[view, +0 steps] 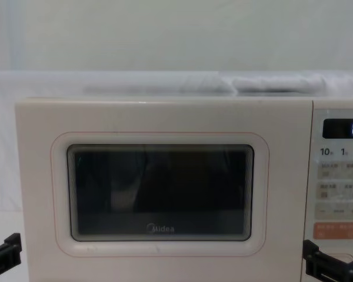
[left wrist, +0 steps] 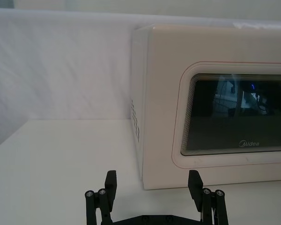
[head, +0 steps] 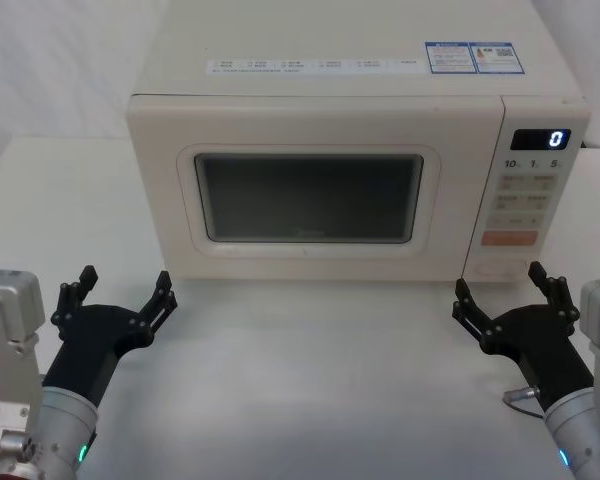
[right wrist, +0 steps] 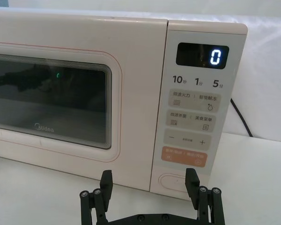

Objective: Press the button to open the microwave door with one hand; close the microwave door with the other hand.

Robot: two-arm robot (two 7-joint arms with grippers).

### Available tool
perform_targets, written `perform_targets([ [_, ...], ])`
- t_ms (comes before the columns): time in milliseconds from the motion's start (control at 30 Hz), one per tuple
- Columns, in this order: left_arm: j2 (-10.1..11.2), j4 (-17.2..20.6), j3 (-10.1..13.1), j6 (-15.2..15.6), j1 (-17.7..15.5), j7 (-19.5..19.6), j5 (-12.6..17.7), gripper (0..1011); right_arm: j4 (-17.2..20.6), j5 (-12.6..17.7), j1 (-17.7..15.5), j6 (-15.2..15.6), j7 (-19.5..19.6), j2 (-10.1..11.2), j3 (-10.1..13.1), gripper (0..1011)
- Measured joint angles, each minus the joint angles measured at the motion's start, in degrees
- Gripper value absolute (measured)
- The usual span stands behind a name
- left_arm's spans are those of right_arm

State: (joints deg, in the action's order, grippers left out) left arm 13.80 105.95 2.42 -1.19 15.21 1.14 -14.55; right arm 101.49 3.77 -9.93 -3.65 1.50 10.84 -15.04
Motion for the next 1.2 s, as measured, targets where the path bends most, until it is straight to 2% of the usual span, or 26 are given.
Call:
perform_targets([
  [967,0.0,0.0,0.0,0.0,0.0,0.0,0.0,1001,0.0,0.0,0.0,0.0,0.0,0.0,0.0,1002],
  [1133,0.0,0.0,0.0,0.0,0.0,0.0,0.0,1001,0.0,0.0,0.0,0.0,0.0,0.0,0.0,925],
  [1200,0.0,0.0,0.0,0.0,0.0,0.0,0.0,1001,0.0,0.0,0.0,0.0,0.0,0.0,0.0,863],
])
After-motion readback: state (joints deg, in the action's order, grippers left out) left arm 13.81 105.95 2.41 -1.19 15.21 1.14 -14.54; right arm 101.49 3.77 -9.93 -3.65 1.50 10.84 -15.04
